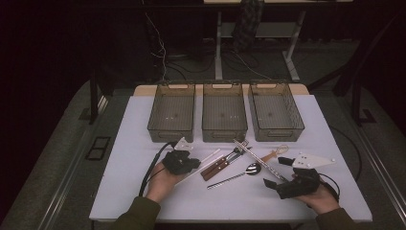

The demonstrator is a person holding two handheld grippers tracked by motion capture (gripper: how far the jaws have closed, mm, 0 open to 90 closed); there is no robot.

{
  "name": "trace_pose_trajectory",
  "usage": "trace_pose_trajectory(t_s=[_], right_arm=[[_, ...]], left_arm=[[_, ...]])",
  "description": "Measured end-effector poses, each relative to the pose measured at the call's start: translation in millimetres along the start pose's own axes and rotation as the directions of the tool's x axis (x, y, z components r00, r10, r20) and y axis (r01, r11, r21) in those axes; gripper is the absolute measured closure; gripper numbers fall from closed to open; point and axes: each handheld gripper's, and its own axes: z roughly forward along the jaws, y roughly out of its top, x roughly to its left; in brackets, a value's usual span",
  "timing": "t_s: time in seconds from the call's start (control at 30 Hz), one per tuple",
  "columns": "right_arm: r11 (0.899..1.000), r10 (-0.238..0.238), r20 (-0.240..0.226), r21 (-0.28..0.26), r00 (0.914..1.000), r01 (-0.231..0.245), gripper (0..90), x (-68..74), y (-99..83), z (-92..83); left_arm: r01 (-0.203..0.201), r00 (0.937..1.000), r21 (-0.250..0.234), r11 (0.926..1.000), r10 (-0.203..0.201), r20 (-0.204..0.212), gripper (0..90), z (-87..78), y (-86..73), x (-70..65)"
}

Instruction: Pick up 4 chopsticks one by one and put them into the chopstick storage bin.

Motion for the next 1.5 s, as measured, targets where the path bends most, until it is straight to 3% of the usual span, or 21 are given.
trace_pose_trajectory(t_s=[0.87,1.23,1.5], right_arm=[[1.000,0.000,-0.001,-0.003,1.0000,0.000,2.7,-0.4,0.1,-1.1],[1.000,0.001,-0.003,0.005,1.0000,0.000,2.7,-0.8,-1.2,2.8],[0.999,0.019,0.024,0.026,0.9995,-0.020,2.7,-13.1,-3.9,5.9]], left_arm=[[-0.060,0.9981,0.068,0.9958,0.060,0.013,83.8,-11.0,6.8,3.6],[-0.062,0.9973,0.052,0.9967,0.060,0.043,83.7,-23.5,8.8,3.3],[-0.073,0.9950,0.046,0.9963,0.070,0.072,83.6,-27.2,9.7,-2.0]])
